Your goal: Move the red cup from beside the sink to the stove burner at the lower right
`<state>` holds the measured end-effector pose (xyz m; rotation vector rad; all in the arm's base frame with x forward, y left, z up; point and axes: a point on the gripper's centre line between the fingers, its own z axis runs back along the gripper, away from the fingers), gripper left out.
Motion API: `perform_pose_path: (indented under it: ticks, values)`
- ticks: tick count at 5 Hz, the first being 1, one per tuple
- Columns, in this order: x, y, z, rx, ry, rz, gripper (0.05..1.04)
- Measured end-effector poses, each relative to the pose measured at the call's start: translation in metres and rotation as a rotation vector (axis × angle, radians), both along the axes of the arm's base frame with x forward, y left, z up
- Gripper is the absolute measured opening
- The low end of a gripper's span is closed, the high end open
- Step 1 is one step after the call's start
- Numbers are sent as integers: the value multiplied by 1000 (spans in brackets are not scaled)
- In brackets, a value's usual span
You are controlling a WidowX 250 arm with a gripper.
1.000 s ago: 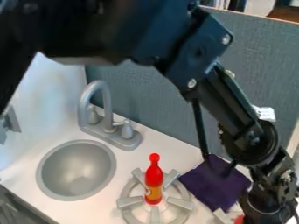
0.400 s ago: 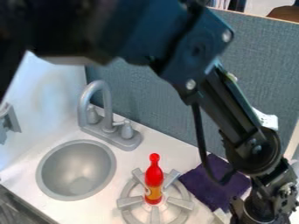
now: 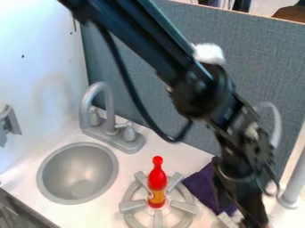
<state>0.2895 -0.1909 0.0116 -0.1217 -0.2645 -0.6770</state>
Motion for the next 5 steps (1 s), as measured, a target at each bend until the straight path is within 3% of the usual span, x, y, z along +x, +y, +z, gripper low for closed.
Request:
perform_pose_path:
  ticks: [1,2,3,4,5]
  values:
    - [10,20,9,7,-1,82,1001]
    - [40,36,12,29,-21,165,1001]
    - [78,41,-12,35,-5,256,1001]
    - [110,41,-18,62,36,289,1001]
    - [115,51,-22,153,57,306,1001]
